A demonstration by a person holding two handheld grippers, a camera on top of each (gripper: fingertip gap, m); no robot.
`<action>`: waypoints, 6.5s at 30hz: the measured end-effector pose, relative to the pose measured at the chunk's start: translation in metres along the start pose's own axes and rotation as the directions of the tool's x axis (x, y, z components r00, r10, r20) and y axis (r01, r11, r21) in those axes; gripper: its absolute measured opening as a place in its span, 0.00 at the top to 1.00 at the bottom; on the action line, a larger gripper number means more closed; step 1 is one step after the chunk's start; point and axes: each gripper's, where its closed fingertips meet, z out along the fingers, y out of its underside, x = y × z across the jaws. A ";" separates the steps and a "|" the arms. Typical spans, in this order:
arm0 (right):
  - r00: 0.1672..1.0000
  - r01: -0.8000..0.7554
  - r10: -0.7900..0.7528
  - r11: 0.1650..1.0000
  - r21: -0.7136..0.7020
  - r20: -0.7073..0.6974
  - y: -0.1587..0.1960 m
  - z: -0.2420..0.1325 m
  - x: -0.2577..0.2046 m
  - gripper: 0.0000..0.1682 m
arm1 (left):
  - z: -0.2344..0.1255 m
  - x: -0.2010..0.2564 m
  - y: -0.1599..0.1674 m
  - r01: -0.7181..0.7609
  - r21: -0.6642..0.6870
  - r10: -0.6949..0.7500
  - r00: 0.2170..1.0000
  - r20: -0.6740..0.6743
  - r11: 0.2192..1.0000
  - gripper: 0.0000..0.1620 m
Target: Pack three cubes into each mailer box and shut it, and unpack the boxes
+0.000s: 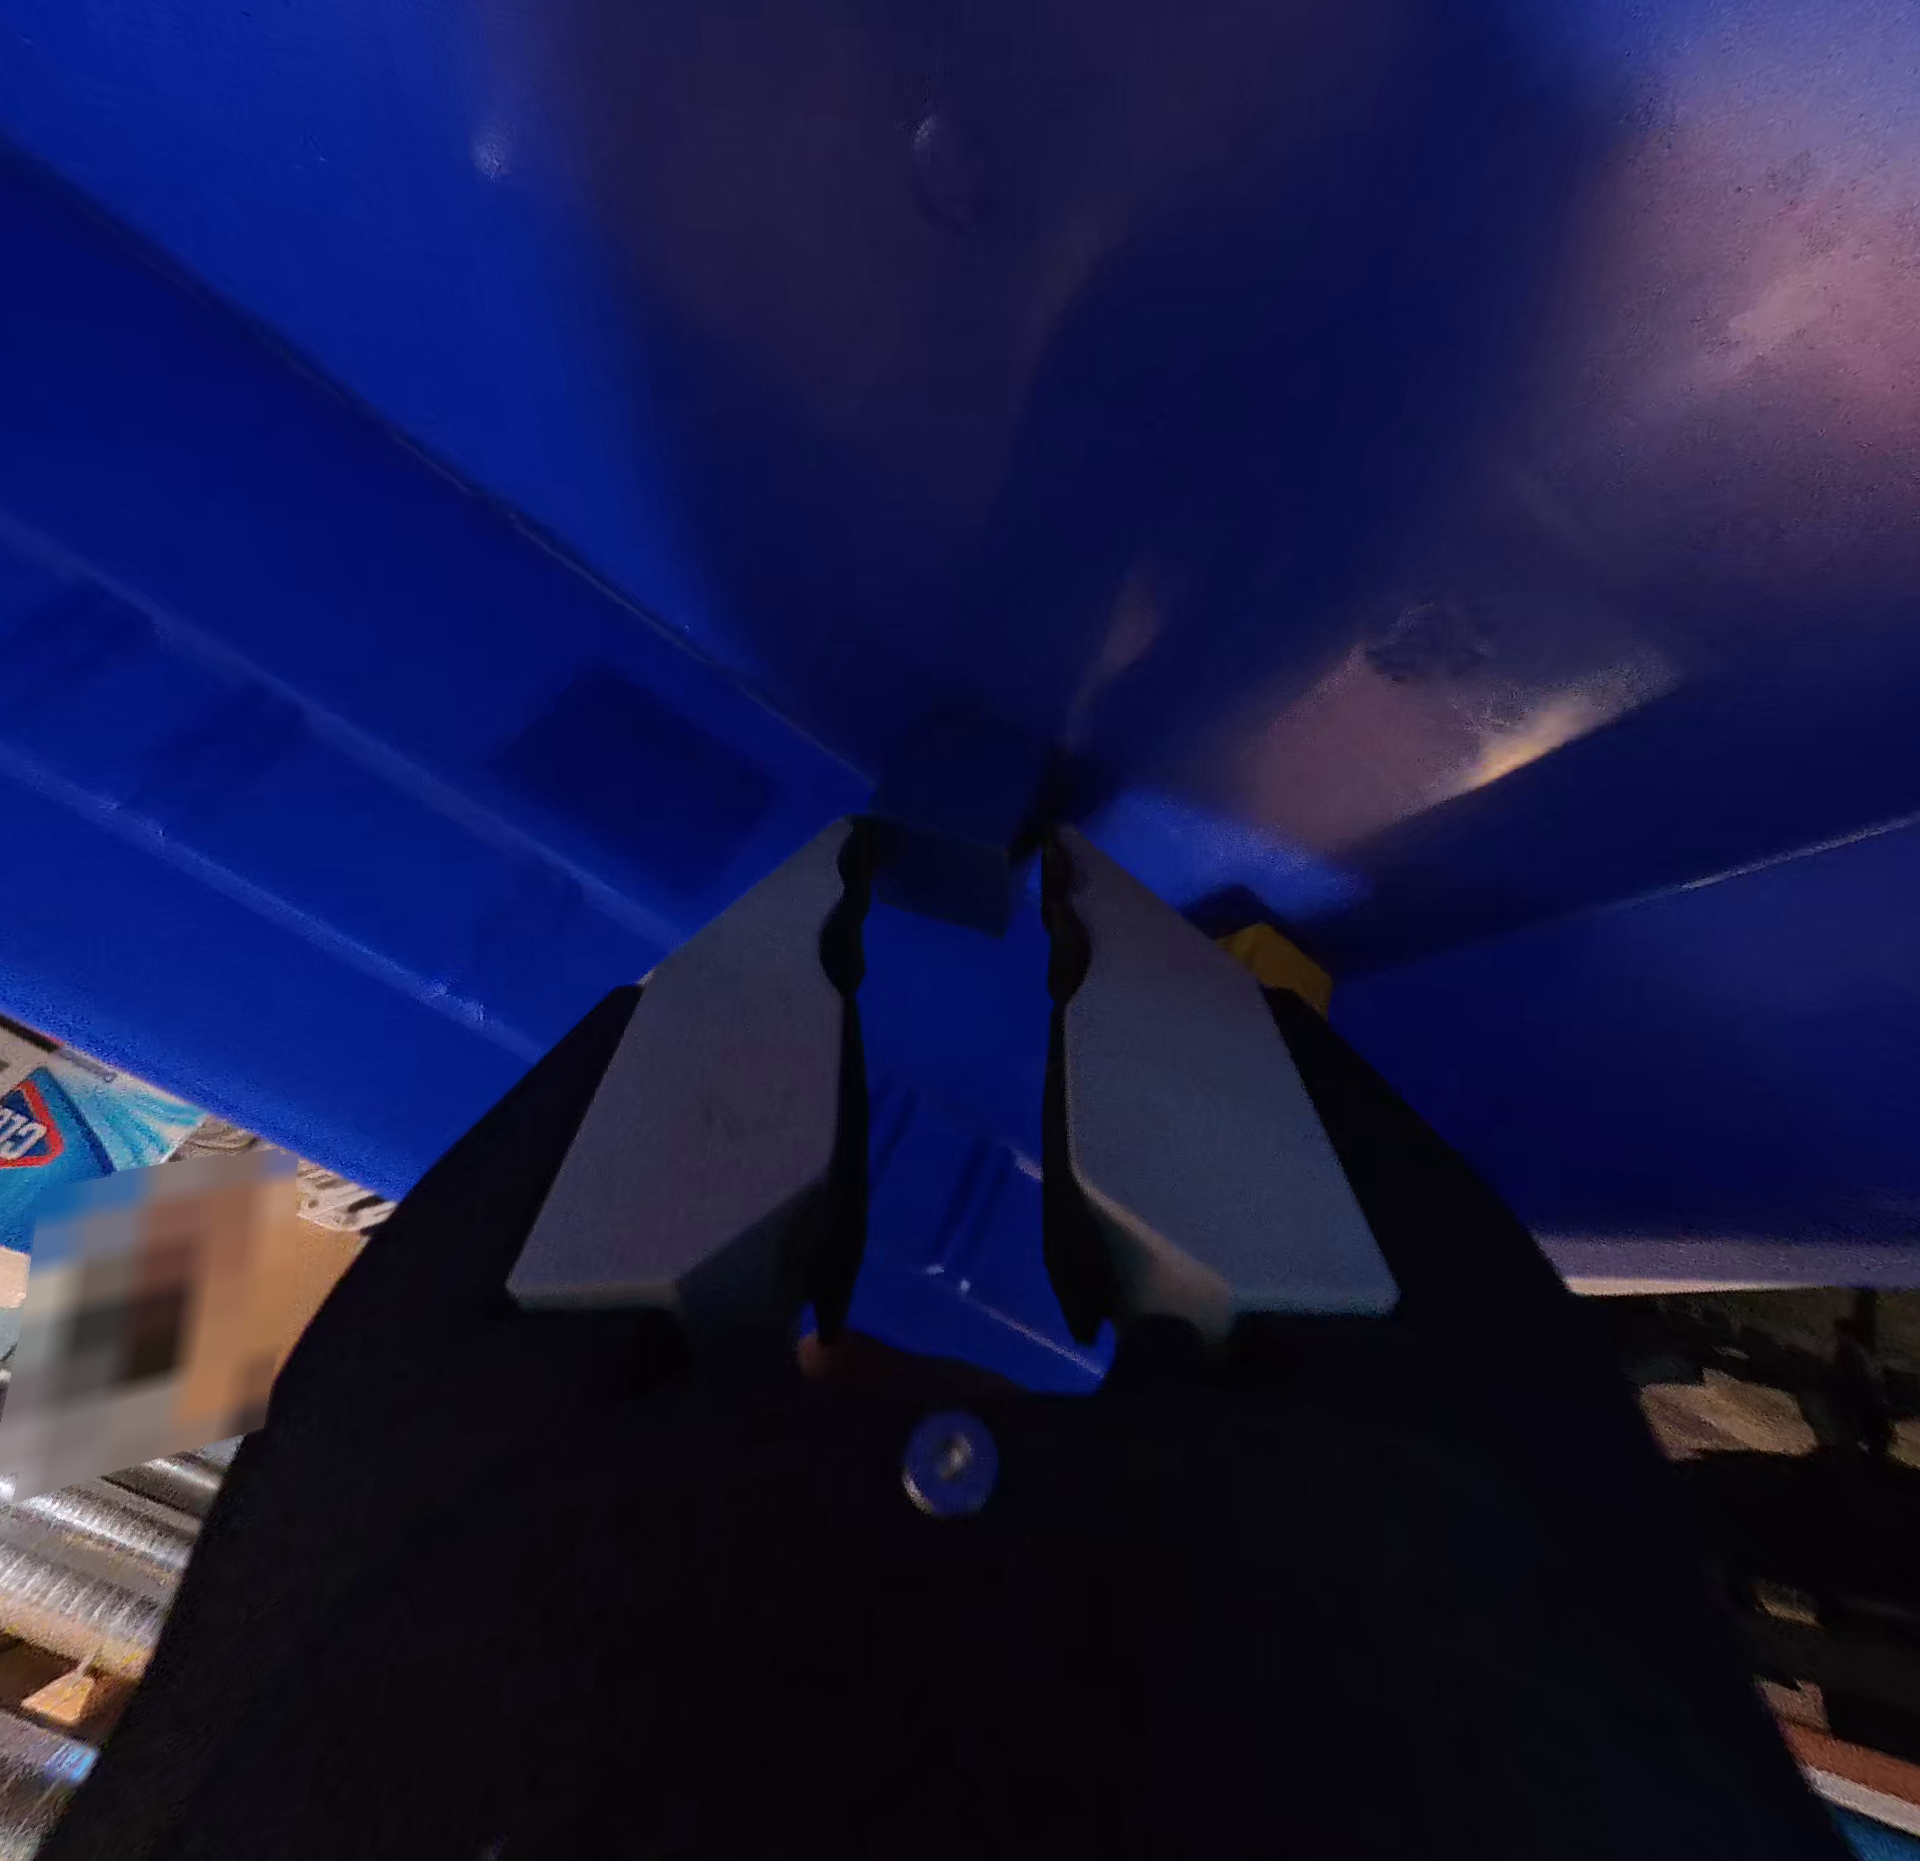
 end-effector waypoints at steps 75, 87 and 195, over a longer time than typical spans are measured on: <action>0.999 0.034 -0.033 0.999 -0.030 0.013 0.004 0.002 -0.006 0.77 | -0.055 0.032 0.023 0.541 0.064 -0.504 0.815 -0.287 0.839 0.70; 0.999 0.040 -0.040 0.999 -0.022 0.009 0.003 0.001 -0.006 0.77 | -0.013 0.054 0.023 0.561 -0.089 -0.555 0.760 -0.339 0.823 0.85; 0.991 0.026 -0.025 1.000 0.009 -0.135 -0.001 -0.006 0.019 0.75 | -0.122 0.010 -0.104 0.577 0.798 -0.897 0.426 -0.114 0.173 0.98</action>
